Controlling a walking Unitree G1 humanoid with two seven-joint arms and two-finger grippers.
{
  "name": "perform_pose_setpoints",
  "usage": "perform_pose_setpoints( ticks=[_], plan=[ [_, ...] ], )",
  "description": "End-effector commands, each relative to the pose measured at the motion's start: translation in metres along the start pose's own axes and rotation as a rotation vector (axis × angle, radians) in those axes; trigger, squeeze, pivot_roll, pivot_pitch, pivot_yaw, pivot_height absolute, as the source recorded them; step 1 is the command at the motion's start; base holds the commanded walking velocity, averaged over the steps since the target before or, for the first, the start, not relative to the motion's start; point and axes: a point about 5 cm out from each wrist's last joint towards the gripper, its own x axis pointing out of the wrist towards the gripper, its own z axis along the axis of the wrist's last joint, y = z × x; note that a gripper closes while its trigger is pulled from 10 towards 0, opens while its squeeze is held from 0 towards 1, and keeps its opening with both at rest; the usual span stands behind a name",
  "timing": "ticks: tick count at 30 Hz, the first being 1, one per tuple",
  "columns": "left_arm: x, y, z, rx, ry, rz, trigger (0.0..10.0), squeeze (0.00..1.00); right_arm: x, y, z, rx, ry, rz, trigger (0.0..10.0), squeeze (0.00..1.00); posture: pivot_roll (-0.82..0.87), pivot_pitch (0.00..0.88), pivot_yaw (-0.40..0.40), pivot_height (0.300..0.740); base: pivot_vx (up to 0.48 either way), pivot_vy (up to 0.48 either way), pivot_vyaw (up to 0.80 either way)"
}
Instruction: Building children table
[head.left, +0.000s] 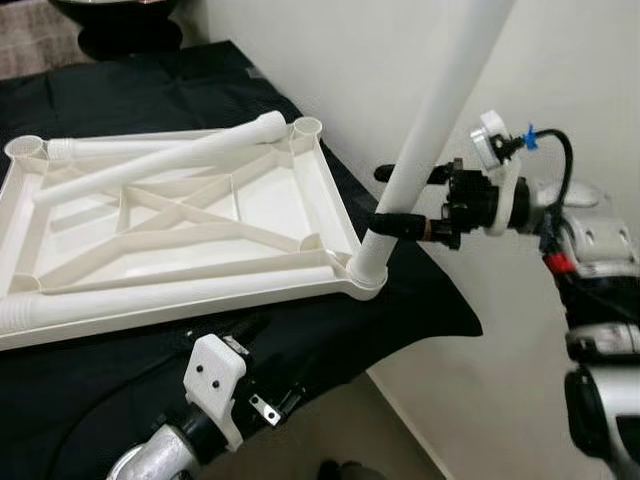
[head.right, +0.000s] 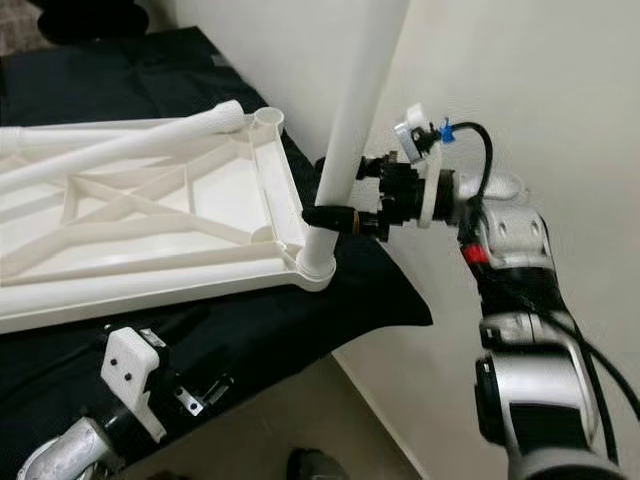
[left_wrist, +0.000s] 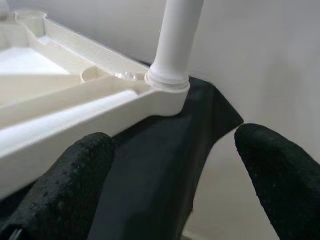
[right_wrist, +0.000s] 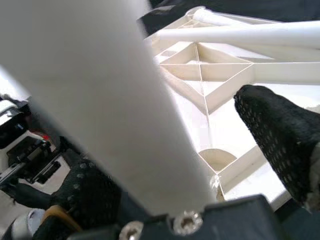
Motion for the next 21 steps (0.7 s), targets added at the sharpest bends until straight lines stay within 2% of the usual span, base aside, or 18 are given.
perform_pose_setpoints(
  ticks=[1,4,6,7,8,13,19,21],
  plan=[
    [-0.002,-0.004,-0.001,-0.008,0.021,-0.016,10.0,0.00,-0.005,-0.002,0.005,-0.025,-0.004,0.008,10.0,0.00,0.07,0.267,-0.116,0.740,0.000,0.000,0.00],
    [-0.004,-0.005,0.001,-0.010,0.023,-0.017,10.0,0.00,-0.008,-0.007,0.016,-0.032,-0.035,0.038,10.0,0.00,0.08,0.276,-0.120,0.740,0.000,0.000,0.00],
    [-0.005,-0.006,0.004,-0.012,0.024,-0.017,10.0,0.00,-0.011,-0.010,0.028,-0.032,-0.071,0.066,2.8,0.00,0.08,0.288,-0.122,0.740,0.000,0.000,0.00],
    [-0.006,-0.007,0.005,-0.013,0.025,-0.018,10.0,0.00,-0.012,-0.012,0.032,-0.031,-0.083,0.071,2.8,0.00,0.08,0.295,-0.124,0.740,0.000,0.000,0.00],
    [-0.006,-0.007,0.006,-0.014,0.025,-0.018,10.0,0.00,-0.012,-0.012,0.037,-0.028,-0.099,0.081,0.0,0.00,0.09,0.299,-0.125,0.740,0.000,0.000,0.00],
    [-0.008,-0.008,0.009,-0.020,0.029,-0.018,10.0,0.00,-0.010,-0.011,0.049,-0.015,-0.142,0.124,0.0,0.00,0.09,0.310,-0.123,0.740,0.000,0.000,0.00],
    [-0.008,-0.008,0.010,-0.025,0.033,-0.021,10.0,0.00,-0.008,-0.012,0.051,-0.016,-0.161,0.131,0.0,0.00,0.08,0.311,-0.120,0.740,0.000,0.000,0.00],
    [-0.007,-0.008,0.010,-0.027,0.035,-0.021,10.0,0.00,-0.012,-0.013,0.050,-0.031,-0.156,0.111,0.0,0.00,0.08,0.305,-0.120,0.740,0.000,0.000,0.00]
  ],
)
